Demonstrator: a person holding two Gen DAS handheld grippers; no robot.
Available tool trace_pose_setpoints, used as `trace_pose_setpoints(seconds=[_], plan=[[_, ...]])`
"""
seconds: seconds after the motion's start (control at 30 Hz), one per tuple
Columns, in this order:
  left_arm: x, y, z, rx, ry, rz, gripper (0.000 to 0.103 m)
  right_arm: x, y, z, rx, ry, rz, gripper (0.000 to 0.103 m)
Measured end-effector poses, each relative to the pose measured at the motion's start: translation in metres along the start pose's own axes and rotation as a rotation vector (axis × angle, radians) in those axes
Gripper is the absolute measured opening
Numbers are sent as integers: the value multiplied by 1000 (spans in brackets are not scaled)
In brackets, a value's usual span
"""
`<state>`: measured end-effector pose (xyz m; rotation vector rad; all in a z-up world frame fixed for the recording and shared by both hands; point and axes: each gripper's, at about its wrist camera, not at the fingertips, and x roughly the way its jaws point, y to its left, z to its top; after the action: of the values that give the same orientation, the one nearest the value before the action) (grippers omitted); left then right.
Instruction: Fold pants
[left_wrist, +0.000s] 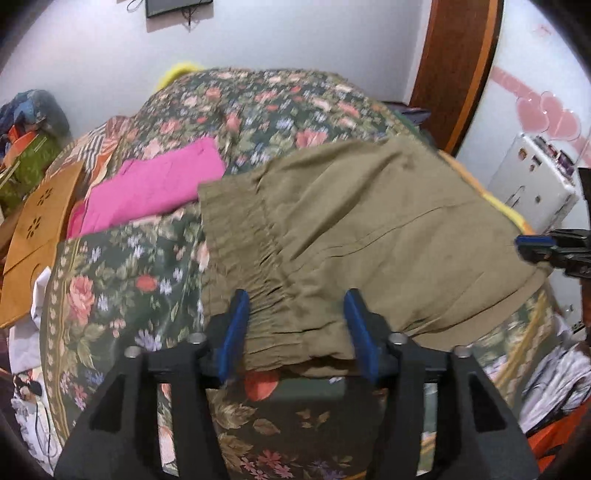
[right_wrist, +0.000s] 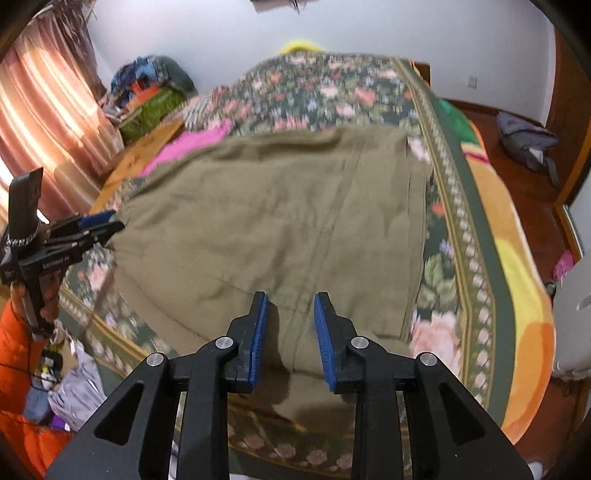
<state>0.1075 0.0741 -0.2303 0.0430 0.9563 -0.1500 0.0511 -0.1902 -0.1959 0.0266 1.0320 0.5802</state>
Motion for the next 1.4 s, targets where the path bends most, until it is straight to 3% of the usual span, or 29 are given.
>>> trace_pose_setpoints(seconds=[0.1,0.43,0.53,0.67,0.8,1.07,1.27,1.4], plan=[[6,1,-13,18,-6,25,64,-2,-6,-6,37,-7,30,24],[-27,25,-12,17,-14,30,63,-18,-12,-4,-6,35,-1,30],[-43,32,0,13,-59,90,63,-30,-17,5,-22,1,-44,30],[-46,46,25,-39,-91,76,63,-43,-29,25,-11,-77,-65,37],[-28,57,52,-73,-92,85,63,-43,-39,44,-8,-122,-96,38],[42,80,94,-168,-5,12,63,-13,-70,99,23,-162,-118,38],[86,92,100,-180,55,-59,65,34,-93,137,39,-95,-94,39],[104,91,97,-178,84,-120,67,76,-108,152,54,-23,-88,47]])
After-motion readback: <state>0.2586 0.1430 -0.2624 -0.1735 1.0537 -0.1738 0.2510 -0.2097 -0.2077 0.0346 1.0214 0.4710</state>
